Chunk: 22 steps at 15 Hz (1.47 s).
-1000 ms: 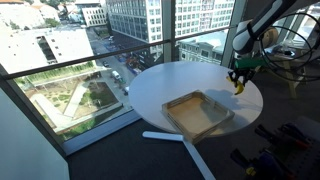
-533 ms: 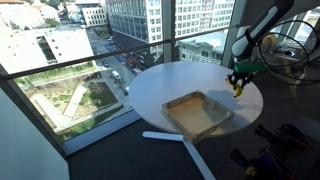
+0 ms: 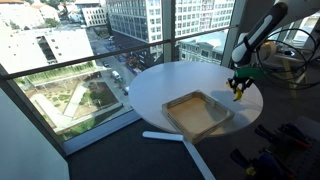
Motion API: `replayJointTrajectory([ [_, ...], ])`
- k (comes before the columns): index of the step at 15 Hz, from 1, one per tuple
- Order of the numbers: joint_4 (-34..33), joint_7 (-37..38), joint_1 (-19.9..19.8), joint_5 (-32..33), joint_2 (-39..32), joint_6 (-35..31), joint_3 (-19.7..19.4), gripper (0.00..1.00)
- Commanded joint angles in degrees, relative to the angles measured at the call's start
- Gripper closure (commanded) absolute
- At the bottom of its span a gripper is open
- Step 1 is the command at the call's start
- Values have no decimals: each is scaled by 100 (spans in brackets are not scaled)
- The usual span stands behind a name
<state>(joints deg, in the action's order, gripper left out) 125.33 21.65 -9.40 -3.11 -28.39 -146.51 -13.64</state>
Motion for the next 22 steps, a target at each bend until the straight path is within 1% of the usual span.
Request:
replayJointTrajectory([
  [1,20,-235,-103,-183,-61,-132,31,84],
  [15,3,-206,-91,-194,-267,-73,14,84],
  [16,2,-206,-88,-190,-269,-71,12,39],
  [21,8,-213,-97,-196,-260,-61,12,3],
  [22,9,-216,-98,-198,-254,-58,13,0],
])
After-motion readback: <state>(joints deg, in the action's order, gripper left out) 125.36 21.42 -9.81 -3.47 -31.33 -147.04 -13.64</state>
